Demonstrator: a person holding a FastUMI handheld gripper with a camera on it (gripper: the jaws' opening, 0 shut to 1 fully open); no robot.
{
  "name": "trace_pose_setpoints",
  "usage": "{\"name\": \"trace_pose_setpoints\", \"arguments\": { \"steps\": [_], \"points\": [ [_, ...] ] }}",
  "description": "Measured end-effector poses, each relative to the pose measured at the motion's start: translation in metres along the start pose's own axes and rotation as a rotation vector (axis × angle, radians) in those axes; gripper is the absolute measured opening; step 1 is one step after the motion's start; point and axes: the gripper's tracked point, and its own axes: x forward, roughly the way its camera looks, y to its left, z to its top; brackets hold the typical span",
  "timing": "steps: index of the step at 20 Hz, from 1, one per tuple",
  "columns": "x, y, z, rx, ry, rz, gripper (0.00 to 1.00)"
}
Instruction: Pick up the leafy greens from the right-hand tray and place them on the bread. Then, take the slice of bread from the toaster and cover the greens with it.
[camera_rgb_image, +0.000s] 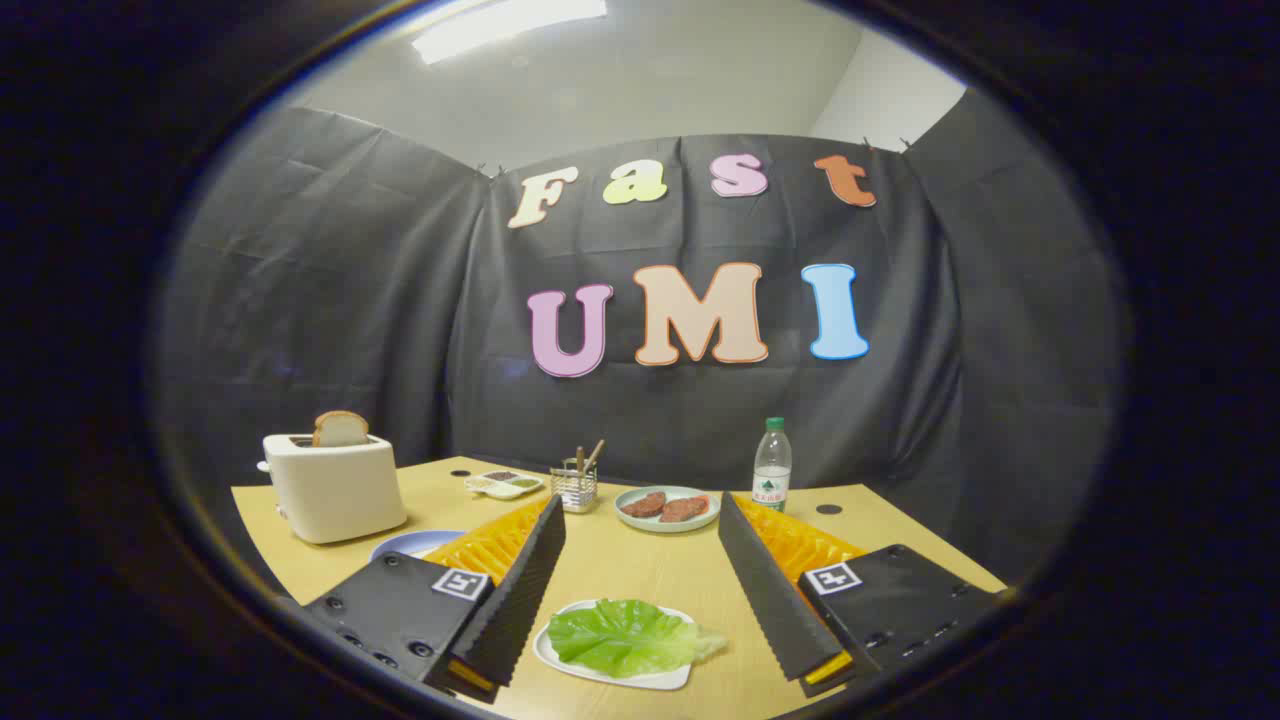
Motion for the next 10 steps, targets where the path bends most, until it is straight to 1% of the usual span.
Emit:
{"name": "trace_pose_setpoints", "arguments": {
  "steps": [7,10],
  "points": [
    [0.006,-0.003,-0.01,0.034,0.02,0.004,0.98],
    [0.008,-0.01,-0.012,0.045,0.026,-0.01,0.98]
  ]
}}
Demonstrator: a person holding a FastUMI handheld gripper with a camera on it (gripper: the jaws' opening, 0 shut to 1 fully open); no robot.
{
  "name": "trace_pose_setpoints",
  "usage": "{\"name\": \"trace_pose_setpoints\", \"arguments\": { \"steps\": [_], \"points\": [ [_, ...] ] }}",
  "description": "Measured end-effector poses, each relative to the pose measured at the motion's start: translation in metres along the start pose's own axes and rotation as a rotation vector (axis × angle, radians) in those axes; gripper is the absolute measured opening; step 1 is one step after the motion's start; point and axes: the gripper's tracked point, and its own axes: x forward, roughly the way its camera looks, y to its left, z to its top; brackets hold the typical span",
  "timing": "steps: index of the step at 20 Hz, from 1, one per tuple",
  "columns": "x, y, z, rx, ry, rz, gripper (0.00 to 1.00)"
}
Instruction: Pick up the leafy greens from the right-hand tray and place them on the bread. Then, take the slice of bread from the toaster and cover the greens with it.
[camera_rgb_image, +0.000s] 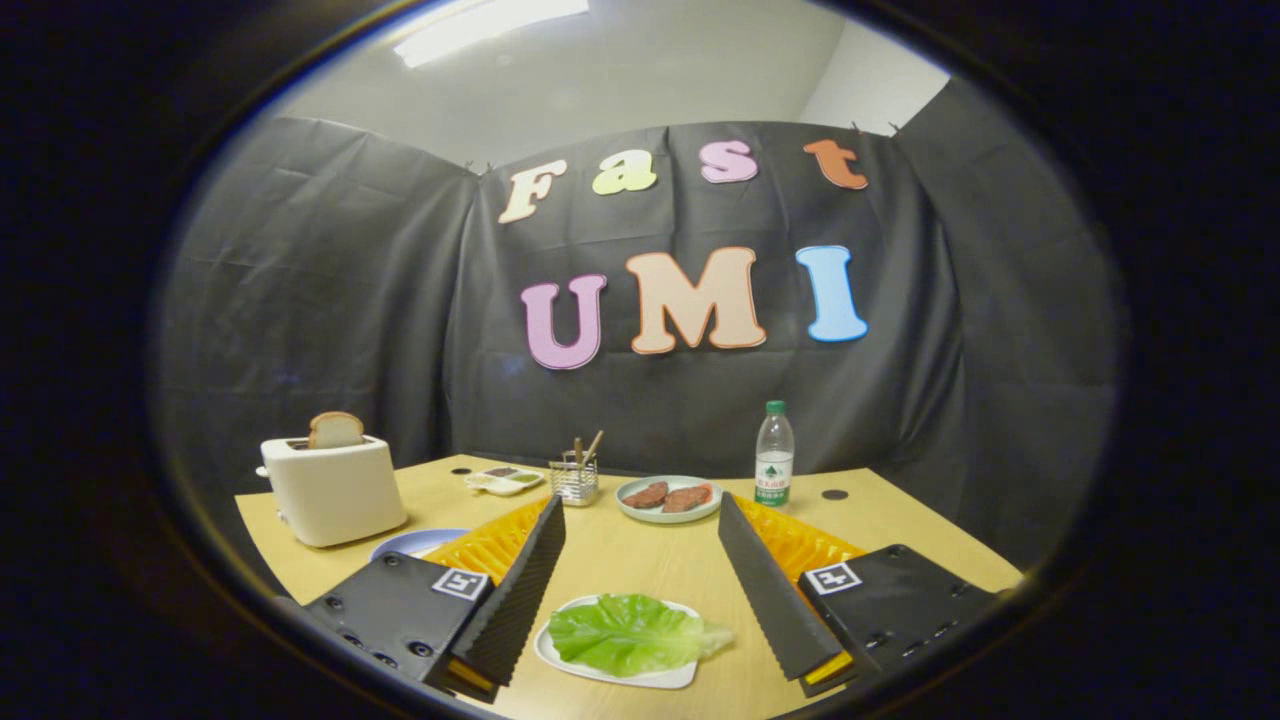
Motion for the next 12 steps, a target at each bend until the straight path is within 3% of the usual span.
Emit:
{"name": "trace_pose_setpoints", "arguments": {
  "steps": [12],
  "points": [
    [0.0053,0.0002,-0.0091,0.012,0.031,-0.006,0.98]
  ]
}}
